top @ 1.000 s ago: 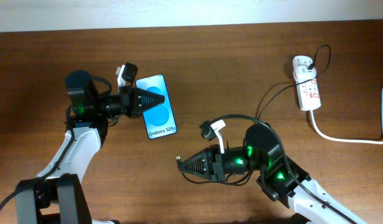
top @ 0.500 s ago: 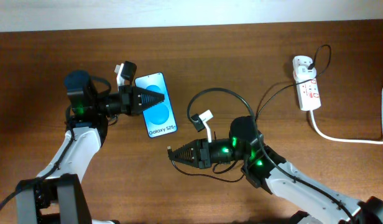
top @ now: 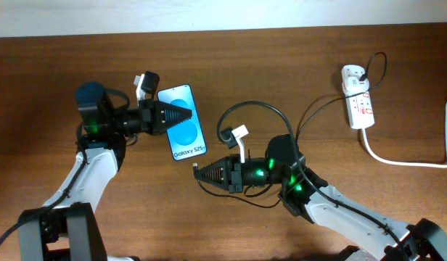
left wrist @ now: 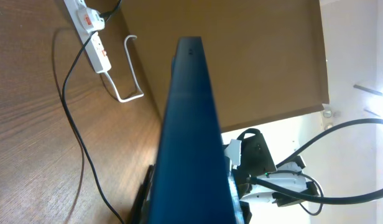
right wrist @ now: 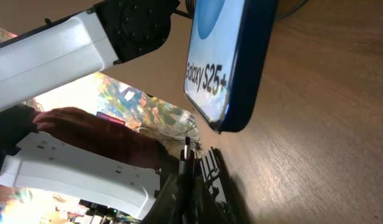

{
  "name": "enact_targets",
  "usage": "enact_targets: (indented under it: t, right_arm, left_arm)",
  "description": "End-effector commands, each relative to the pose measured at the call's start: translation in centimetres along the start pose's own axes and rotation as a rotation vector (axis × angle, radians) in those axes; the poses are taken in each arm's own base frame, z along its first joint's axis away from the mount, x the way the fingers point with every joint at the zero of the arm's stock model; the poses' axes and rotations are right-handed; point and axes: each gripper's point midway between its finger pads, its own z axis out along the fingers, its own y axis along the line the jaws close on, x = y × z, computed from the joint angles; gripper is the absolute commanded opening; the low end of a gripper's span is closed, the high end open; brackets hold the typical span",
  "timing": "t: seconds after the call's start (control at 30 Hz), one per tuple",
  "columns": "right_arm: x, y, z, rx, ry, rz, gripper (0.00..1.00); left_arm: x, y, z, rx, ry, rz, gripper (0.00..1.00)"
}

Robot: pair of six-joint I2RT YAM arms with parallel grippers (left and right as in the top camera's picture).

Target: Plug charger to phone and switch on socket

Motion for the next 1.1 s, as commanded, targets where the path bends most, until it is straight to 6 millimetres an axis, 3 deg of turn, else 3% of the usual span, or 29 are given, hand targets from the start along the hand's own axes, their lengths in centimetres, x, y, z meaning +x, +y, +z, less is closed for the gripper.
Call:
enact_targets:
  t: [0.0,0.23,0.77,1.07]
  right_arm:
    - [-0.7,-0.1,0.2,0.009,-0.024,-0.025,0.04]
    - [-1.6,0.6,0.3,-0.001,-0.037,-0.045,0.04]
    - [-0.9,1.0,0.8,-0.014,-0.014,-0.047,0.04]
    - [-0.8,0.1,1.0,0.002,-0.013,-0.03,0.04]
  left_arm:
    - [0.2,-0.6,0.0,0.012,0.019,0.035,0.0]
    - [0.2,-0.6,0.0,0.012,0.019,0.035,0.0]
    - [0.2,-0.6,0.0,0.012,0.02,0.035,0.0]
    - [0.2,-0.6,0.0,0.012,0.02,0.035,0.0]
